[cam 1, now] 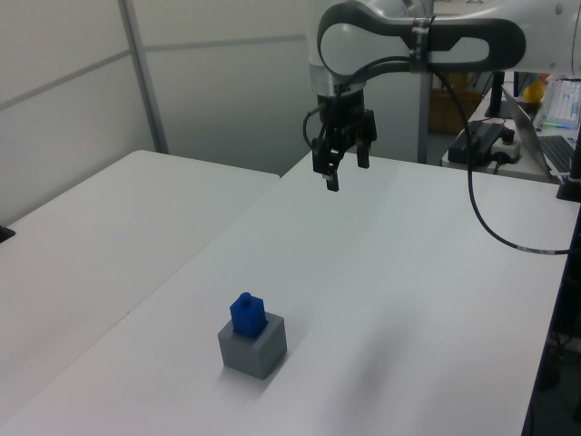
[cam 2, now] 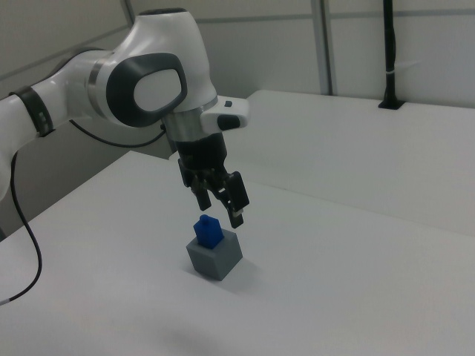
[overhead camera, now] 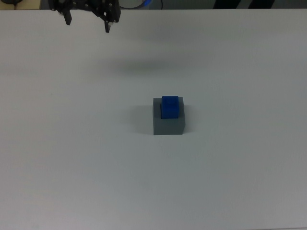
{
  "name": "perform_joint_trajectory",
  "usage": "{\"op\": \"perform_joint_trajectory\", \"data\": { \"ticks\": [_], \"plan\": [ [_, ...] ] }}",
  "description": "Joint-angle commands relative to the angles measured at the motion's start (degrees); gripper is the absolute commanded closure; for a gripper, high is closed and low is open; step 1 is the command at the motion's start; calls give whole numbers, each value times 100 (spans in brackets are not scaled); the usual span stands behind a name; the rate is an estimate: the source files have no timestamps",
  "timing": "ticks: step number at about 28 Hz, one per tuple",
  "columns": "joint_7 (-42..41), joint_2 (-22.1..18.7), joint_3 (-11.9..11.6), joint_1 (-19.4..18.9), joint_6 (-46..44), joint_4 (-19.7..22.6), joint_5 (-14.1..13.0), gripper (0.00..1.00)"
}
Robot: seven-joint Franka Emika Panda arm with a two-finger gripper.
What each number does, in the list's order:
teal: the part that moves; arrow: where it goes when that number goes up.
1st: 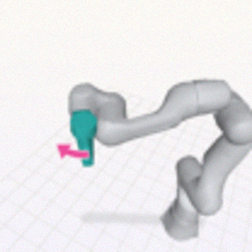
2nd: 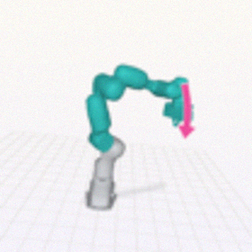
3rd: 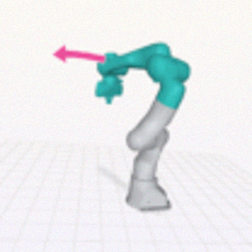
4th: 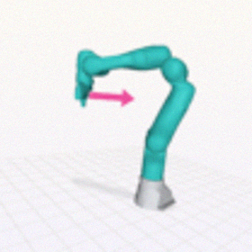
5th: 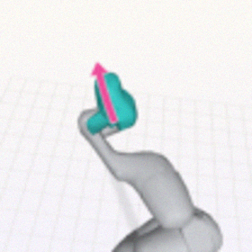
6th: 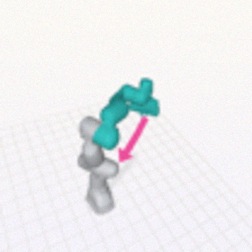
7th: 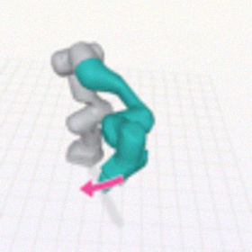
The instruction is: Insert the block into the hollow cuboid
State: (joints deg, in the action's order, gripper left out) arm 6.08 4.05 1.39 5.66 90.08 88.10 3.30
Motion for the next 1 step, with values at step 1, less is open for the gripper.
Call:
{"op": "perform_joint_trajectory", "data": {
  "ticks": [1],
  "plan": [
    [-72, -62, 10, 14, 97, 120, -119, 0]
  ]
}}
